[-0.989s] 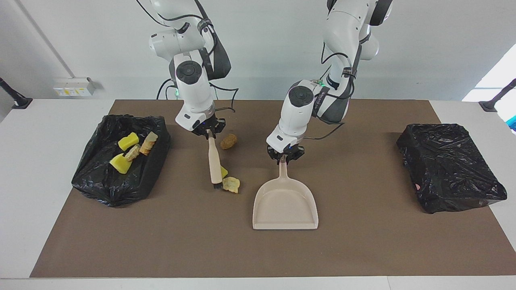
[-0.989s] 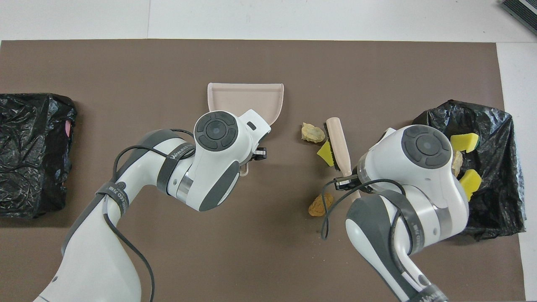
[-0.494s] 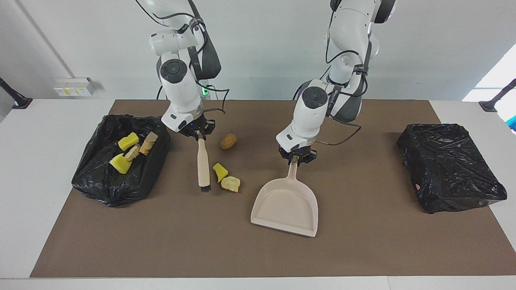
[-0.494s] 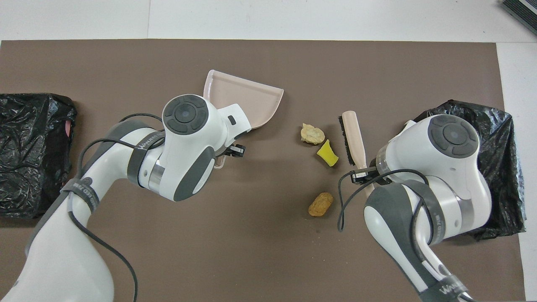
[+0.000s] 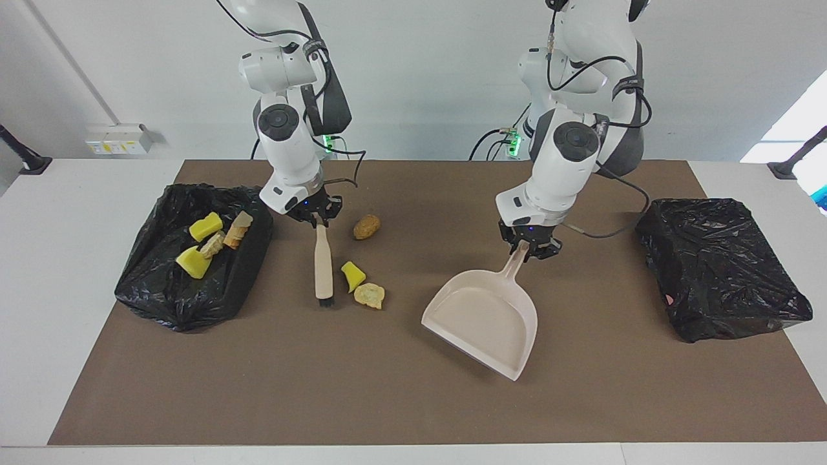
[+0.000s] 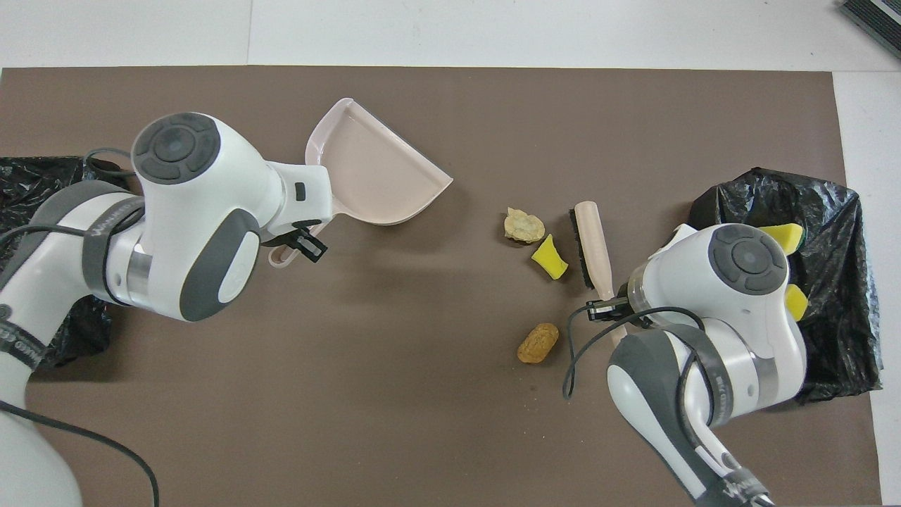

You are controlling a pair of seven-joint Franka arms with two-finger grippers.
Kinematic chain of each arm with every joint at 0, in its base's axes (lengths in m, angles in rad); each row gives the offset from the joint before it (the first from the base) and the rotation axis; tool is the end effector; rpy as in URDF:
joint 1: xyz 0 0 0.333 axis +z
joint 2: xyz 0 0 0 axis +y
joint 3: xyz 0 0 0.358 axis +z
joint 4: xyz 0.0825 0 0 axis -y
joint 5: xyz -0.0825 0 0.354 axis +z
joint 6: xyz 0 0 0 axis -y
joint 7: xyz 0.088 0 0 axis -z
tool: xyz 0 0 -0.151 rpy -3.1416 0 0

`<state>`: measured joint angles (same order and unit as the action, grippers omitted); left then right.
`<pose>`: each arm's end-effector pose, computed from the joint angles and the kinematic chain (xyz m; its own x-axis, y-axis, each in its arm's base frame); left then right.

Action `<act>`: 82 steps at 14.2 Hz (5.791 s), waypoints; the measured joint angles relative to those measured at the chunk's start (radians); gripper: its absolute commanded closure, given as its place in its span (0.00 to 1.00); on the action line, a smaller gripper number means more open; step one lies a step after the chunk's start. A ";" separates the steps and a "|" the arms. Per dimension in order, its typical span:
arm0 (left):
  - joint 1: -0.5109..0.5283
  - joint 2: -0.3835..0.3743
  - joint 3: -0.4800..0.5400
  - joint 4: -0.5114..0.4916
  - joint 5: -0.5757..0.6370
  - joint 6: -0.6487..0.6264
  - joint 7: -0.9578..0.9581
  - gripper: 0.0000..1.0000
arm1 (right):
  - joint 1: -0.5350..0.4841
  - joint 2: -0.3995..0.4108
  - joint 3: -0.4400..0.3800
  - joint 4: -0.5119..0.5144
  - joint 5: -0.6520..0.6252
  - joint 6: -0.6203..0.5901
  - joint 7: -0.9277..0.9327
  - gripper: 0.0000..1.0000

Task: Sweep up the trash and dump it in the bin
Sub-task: 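Sweep the bread and sponge toward the dustpan with the right gripper's brush, then sweep the bread and sponge into the dustpan with the right gripper's brush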

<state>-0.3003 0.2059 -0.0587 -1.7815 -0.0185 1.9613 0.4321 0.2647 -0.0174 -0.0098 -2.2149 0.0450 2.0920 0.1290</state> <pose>0.5572 -0.2089 0.4458 0.7088 -0.7053 -0.0114 -0.7046 -0.7086 0.0371 0.4664 0.1256 0.3922 0.9887 0.1019 -0.1095 0.1000 -0.9947 -0.0227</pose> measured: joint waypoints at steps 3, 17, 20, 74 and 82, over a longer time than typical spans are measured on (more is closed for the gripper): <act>0.059 -0.060 0.001 -0.035 0.000 -0.055 0.271 1.00 | 0.010 0.031 0.004 -0.001 0.000 0.036 -0.009 1.00; 0.039 -0.220 -0.025 -0.431 0.000 0.191 0.691 1.00 | 0.190 0.093 0.018 0.046 0.008 0.030 -0.399 1.00; 0.035 -0.221 -0.025 -0.460 0.000 0.234 0.688 1.00 | 0.230 0.091 0.020 0.058 0.041 0.021 -0.431 1.00; 0.067 -0.231 -0.008 -0.499 -0.001 0.281 0.546 1.00 | 0.275 -0.005 0.075 0.218 0.207 -0.223 0.163 1.00; 0.213 -0.293 0.003 -0.406 -0.001 0.125 0.510 1.00 | 0.482 -0.045 0.096 0.081 0.165 -0.065 0.553 1.00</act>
<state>-0.0878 -0.0868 -0.0558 -2.1878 -0.0200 2.0860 0.9425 0.7471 -0.0623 0.0867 -2.1342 0.2096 2.0273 0.6821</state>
